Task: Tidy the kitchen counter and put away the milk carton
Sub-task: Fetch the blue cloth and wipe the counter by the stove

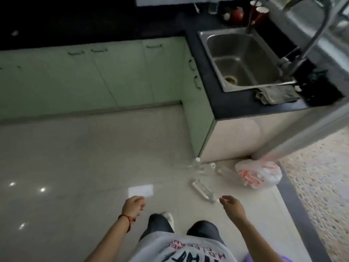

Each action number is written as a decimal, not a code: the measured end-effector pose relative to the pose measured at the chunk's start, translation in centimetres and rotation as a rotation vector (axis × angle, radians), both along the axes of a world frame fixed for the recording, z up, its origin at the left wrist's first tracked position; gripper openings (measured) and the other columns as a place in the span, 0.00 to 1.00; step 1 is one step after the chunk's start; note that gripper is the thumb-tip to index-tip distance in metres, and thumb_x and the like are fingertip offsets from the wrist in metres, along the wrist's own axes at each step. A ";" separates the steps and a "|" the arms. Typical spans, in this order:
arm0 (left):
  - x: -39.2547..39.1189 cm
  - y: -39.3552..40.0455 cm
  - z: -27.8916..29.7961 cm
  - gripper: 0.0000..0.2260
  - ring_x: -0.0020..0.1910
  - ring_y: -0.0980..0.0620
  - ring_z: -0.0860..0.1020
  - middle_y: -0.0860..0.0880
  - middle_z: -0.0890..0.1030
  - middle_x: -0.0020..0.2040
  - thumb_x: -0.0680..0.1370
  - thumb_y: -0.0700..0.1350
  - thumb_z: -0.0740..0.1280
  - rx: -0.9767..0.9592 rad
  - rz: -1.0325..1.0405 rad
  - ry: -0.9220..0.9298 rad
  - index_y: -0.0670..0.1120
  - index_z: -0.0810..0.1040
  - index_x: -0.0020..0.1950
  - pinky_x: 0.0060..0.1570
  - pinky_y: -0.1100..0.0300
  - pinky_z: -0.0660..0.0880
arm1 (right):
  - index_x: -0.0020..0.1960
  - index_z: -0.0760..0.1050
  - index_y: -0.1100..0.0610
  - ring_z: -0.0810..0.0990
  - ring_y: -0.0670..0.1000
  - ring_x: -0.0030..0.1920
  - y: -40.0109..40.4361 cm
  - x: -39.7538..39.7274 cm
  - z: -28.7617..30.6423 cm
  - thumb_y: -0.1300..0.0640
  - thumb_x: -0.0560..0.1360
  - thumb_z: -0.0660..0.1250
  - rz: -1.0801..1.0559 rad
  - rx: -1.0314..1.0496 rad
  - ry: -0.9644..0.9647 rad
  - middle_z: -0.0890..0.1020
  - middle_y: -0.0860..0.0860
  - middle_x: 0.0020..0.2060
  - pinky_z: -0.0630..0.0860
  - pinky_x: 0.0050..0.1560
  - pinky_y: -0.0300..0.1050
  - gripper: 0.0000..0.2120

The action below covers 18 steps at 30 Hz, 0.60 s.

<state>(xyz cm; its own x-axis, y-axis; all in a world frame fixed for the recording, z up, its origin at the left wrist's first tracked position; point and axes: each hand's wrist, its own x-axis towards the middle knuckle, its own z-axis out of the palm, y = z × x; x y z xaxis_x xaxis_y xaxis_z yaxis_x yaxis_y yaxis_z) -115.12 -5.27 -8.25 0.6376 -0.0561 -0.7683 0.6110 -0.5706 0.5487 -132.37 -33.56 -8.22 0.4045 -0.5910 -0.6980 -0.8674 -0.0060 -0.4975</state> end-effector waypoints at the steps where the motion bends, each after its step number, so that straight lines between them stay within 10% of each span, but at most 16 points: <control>1: 0.6 1.7 0.1 0.13 0.36 0.48 0.72 0.44 0.75 0.34 0.75 0.40 0.61 0.001 0.051 0.007 0.48 0.71 0.31 0.34 0.60 0.67 | 0.58 0.76 0.61 0.80 0.57 0.53 0.9 1.9 -0.4 0.56 0.75 0.65 0.038 0.009 0.003 0.82 0.59 0.54 0.71 0.49 0.43 0.15; 12: 4.6 12.6 -0.3 0.05 0.36 0.48 0.71 0.44 0.76 0.35 0.62 0.47 0.62 -0.034 0.493 0.111 0.46 0.72 0.30 0.35 0.60 0.65 | 0.58 0.77 0.61 0.80 0.61 0.53 7.5 19.3 -2.7 0.54 0.74 0.66 0.417 0.012 0.067 0.82 0.60 0.53 0.74 0.58 0.53 0.15; 18: 10.9 16.7 -1.7 0.06 0.39 0.48 0.74 0.45 0.78 0.39 0.77 0.41 0.62 -0.087 0.695 0.088 0.40 0.74 0.49 0.36 0.61 0.68 | 0.58 0.76 0.64 0.79 0.61 0.55 11.1 31.7 -1.9 0.57 0.75 0.64 0.557 0.055 0.010 0.80 0.60 0.56 0.71 0.52 0.46 0.14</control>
